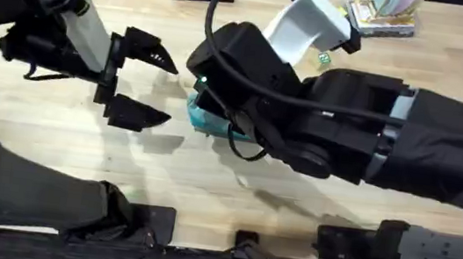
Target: Unzip the bag, pick up the pens from the table one at a time and place them inside, then zip the bag closed.
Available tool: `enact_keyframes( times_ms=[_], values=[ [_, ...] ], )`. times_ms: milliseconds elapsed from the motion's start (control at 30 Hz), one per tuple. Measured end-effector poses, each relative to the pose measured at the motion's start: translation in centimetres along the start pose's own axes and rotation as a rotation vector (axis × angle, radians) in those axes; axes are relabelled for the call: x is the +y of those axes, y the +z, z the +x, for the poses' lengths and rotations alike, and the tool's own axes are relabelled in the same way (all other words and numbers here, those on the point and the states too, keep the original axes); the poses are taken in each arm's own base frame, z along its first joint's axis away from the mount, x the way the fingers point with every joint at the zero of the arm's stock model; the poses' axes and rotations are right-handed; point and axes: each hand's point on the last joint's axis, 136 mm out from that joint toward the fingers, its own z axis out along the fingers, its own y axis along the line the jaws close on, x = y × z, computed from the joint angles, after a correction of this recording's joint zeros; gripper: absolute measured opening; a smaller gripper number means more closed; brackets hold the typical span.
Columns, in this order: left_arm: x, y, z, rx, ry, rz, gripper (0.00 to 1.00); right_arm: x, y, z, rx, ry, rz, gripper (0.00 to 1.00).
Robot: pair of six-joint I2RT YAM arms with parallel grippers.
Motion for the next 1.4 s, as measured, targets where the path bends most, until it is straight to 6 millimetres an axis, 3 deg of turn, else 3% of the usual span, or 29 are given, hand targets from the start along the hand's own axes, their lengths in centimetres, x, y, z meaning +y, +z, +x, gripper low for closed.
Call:
enact_keyframes(
  times_ms=[300,733,1400],
  values=[
    [0.3,2.3,-0.8,0.02,0.061,0.051,0.993,0.0,0.0,-0.1,-0.001,0.015,0.001,0.032],
    [2.0,4.9,-1.8,0.038,-0.035,0.042,0.993,-0.1,0.0,0.0,0.0,0.014,0.004,0.032],
    [1.5,6.0,-2.2,0.06,-0.121,0.078,0.993,-0.1,0.0,0.0,0.0,0.021,0.004,0.032]
  ],
)
